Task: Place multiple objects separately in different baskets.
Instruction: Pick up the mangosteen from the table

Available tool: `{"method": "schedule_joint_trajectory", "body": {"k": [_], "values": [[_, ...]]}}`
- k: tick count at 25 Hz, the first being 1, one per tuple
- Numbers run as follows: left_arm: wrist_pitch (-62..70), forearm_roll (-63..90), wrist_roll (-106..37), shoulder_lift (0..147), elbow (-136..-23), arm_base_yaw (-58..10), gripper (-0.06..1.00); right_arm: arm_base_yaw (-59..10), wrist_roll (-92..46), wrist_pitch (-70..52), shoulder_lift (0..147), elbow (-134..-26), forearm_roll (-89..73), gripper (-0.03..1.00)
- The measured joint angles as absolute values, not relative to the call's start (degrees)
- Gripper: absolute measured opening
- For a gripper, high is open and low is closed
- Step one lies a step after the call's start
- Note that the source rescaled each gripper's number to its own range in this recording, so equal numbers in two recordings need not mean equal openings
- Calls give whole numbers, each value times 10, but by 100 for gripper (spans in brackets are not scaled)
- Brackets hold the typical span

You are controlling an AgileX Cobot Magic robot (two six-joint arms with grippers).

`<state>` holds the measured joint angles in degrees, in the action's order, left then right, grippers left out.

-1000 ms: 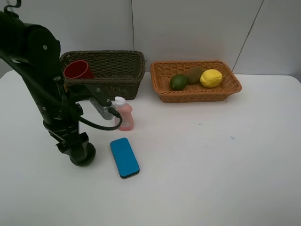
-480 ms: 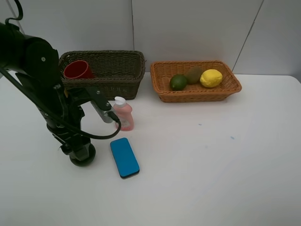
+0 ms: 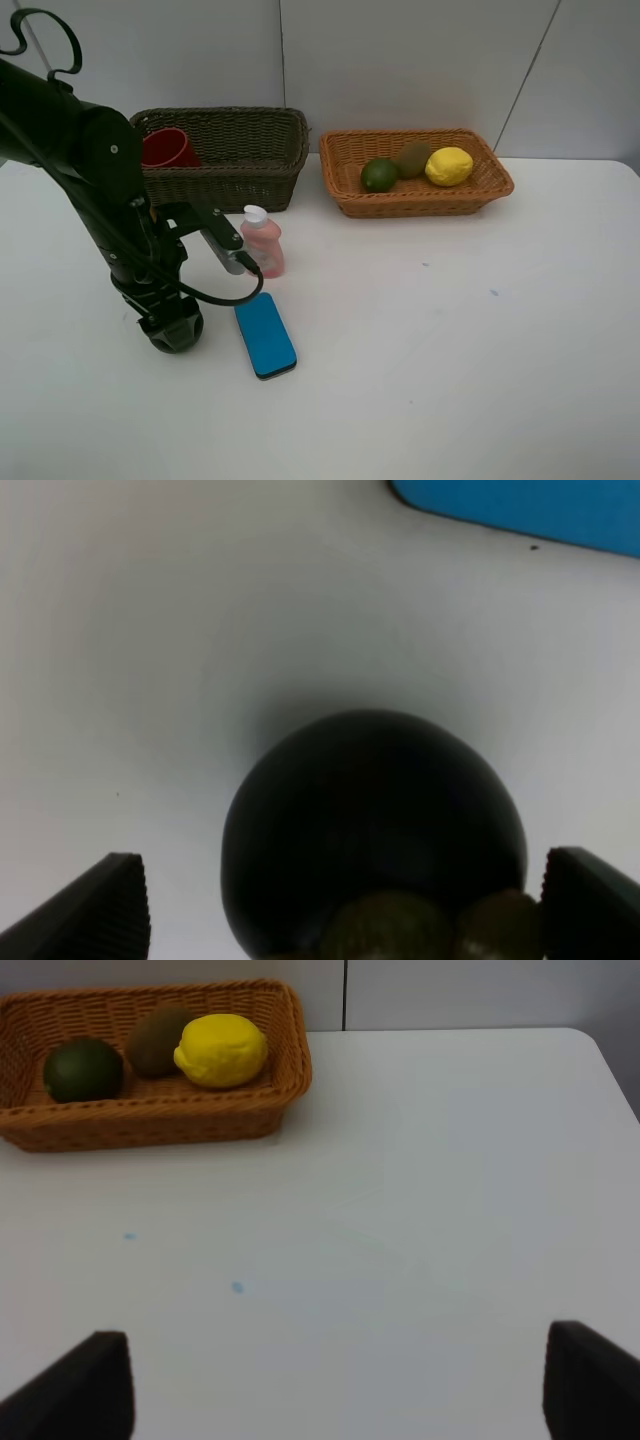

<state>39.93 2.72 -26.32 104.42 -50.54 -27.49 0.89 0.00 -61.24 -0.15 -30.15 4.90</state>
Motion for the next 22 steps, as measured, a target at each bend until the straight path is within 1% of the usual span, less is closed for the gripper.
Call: {"method": "schedule_joint_trajectory", "body": {"k": [18,20,22], "values": [[382,45,-263,1078,-505,-275,99,9,0,-612,-1,-301,49,87],[382,45,-264,1078,-505,-275,95,9,0,-612,-1,-301,49,87],[382,46,-268,1078,-505,-275,81,9,0,-612,-1,-301,49,87]]}}
